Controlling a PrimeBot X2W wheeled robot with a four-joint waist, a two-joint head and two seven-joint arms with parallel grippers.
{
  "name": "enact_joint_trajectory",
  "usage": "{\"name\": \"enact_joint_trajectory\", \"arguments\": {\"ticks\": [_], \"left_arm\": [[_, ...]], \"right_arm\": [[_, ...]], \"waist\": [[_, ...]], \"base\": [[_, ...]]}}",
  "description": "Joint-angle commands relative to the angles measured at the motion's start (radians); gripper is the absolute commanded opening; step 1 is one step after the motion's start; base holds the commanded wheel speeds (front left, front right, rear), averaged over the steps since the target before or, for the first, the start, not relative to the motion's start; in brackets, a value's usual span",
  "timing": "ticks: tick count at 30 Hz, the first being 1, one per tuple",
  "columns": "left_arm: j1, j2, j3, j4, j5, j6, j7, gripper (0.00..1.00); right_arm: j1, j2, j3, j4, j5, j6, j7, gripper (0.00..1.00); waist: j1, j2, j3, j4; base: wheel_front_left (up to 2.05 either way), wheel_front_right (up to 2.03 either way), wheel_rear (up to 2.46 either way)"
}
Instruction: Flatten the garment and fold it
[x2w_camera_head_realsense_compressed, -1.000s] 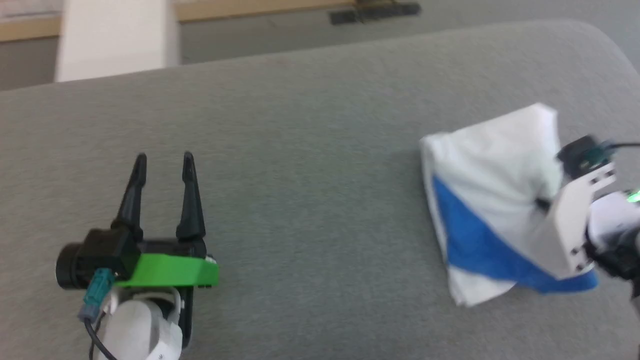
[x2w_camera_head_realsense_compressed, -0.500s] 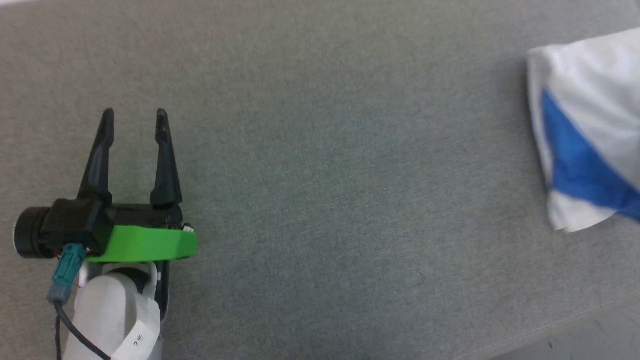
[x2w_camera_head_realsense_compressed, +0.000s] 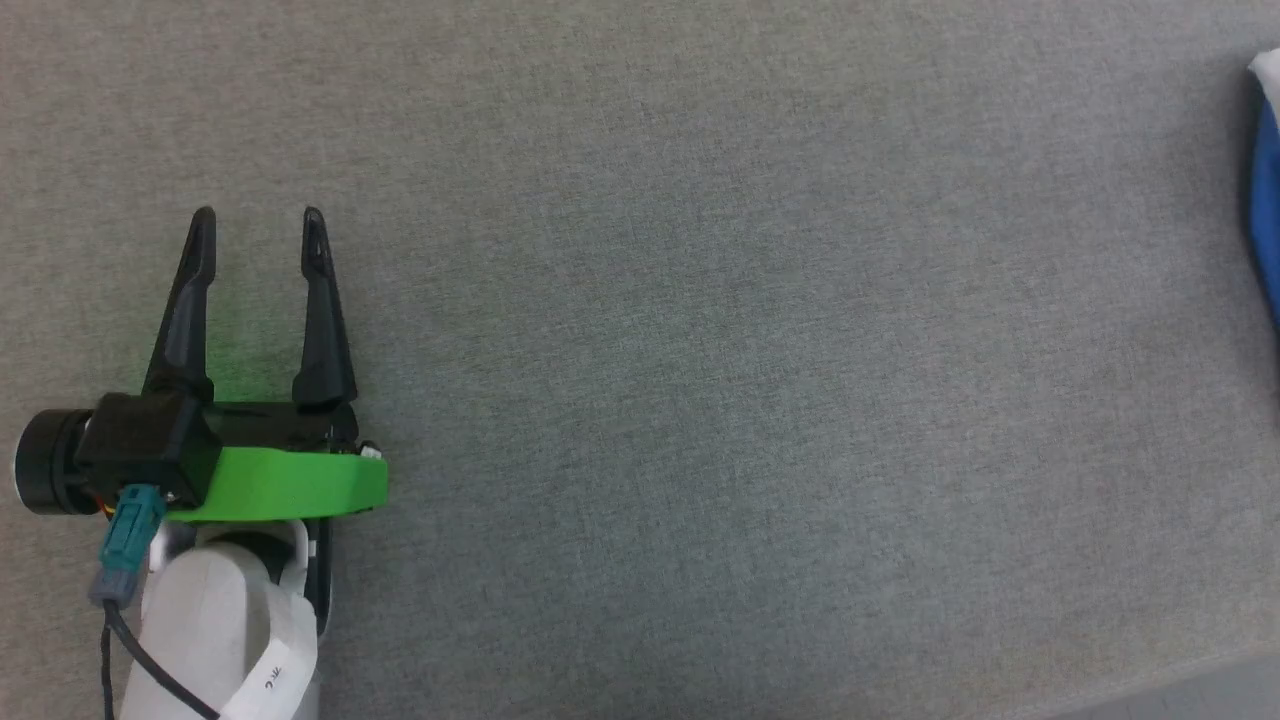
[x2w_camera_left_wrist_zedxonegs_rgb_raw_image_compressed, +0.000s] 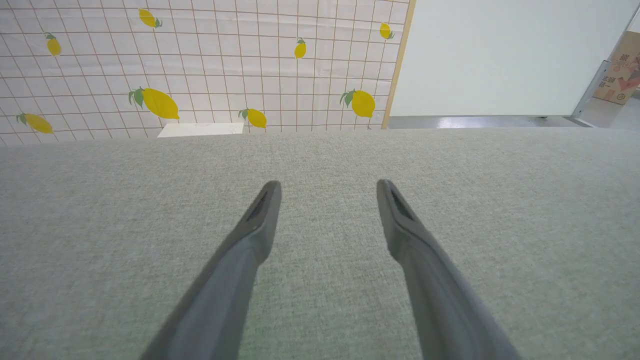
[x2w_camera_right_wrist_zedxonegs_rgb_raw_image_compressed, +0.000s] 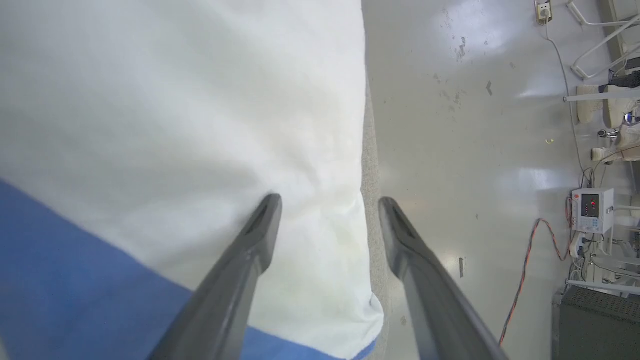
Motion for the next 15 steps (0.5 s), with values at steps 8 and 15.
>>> {"name": "enact_joint_trajectory", "arguments": {"ticks": [8,15], "left_arm": [[0.028,-0.001,0.015,0.047,-0.033,0.012,-0.028,1.00],[0.069,-0.014,0.050,0.078,-0.069,0.028,-0.047,1.00]], "right_arm": [[-0.063,0.023,0.014,-0.054,0.037,-0.002,-0.062,1.00],[-0.093,0.131,0.034,-0.249,0.151,-0.002,-0.174,1.00]], "waist": [[-0.0001,-0.0001,-0.152,-0.008],[-0.0001,-0.0001,-0.298,0.002]], "base": [[0.00,0.00,0.00],[0.00,0.00,0.00]]}}
